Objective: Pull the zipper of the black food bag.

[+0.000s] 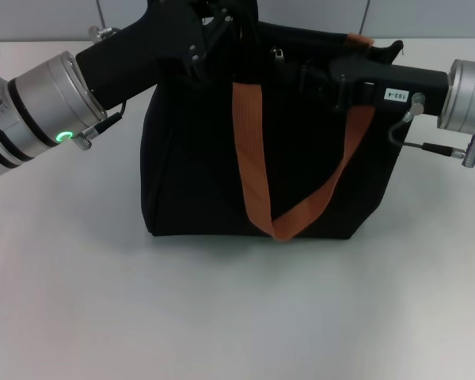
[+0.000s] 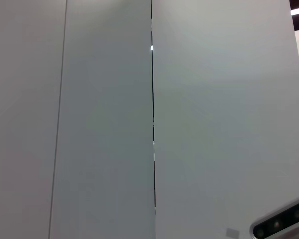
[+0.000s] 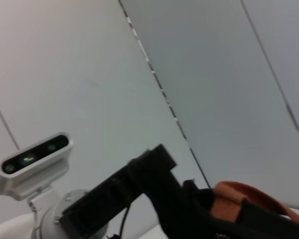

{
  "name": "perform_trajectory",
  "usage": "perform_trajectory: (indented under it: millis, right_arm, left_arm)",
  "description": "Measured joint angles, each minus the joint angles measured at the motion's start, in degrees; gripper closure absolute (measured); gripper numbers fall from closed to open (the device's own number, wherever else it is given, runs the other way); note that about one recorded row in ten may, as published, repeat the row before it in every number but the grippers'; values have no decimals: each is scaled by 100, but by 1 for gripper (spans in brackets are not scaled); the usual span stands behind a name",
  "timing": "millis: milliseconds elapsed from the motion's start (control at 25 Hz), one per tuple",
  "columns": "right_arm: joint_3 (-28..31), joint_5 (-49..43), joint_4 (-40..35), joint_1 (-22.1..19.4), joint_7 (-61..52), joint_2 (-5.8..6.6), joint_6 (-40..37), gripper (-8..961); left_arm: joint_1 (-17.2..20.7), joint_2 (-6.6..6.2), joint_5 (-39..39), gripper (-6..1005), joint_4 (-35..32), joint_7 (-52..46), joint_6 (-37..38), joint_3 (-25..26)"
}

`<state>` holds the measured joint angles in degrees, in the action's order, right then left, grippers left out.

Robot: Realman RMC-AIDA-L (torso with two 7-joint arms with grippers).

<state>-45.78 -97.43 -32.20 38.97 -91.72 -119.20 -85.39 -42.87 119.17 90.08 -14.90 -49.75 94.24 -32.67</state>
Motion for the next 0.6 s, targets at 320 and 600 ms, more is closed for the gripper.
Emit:
perform_trajectory:
  millis: [320,600]
  right_arm:
    - [-26,-16,-352,-244,-306,3,67,956]
    - [6,4,-832,-560,-548,-9,-102,957]
  left_arm:
    - [87,-10,-7,982,-29,1,0,32]
    - [186,-25,-147,981,-49,1,2,35]
